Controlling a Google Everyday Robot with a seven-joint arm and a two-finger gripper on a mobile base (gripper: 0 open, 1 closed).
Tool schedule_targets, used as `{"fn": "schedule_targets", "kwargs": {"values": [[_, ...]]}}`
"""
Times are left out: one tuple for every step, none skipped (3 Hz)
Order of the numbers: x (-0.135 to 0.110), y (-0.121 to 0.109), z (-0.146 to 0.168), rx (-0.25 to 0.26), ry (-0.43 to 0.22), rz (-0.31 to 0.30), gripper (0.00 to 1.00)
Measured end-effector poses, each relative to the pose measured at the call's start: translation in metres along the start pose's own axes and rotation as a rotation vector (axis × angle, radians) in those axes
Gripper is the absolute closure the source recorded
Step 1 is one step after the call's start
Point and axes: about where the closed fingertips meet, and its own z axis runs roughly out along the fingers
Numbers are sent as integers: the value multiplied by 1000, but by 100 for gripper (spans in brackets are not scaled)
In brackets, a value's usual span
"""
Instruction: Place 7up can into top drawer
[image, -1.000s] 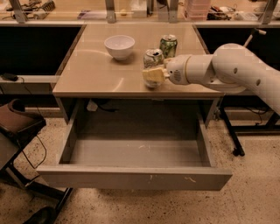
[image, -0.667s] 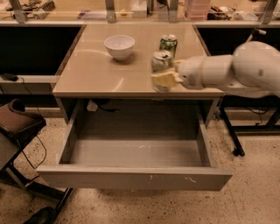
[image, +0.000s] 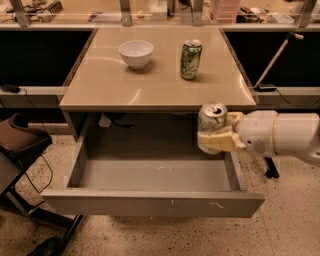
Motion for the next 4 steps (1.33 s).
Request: {"fn": "schedule_targets", "kwargs": {"values": [[40, 24, 2, -75, 47, -46, 100], [41, 25, 2, -79, 50, -52, 100], [49, 25, 23, -41, 40, -65, 100], [73, 30, 89, -41, 40, -78, 100]]}}
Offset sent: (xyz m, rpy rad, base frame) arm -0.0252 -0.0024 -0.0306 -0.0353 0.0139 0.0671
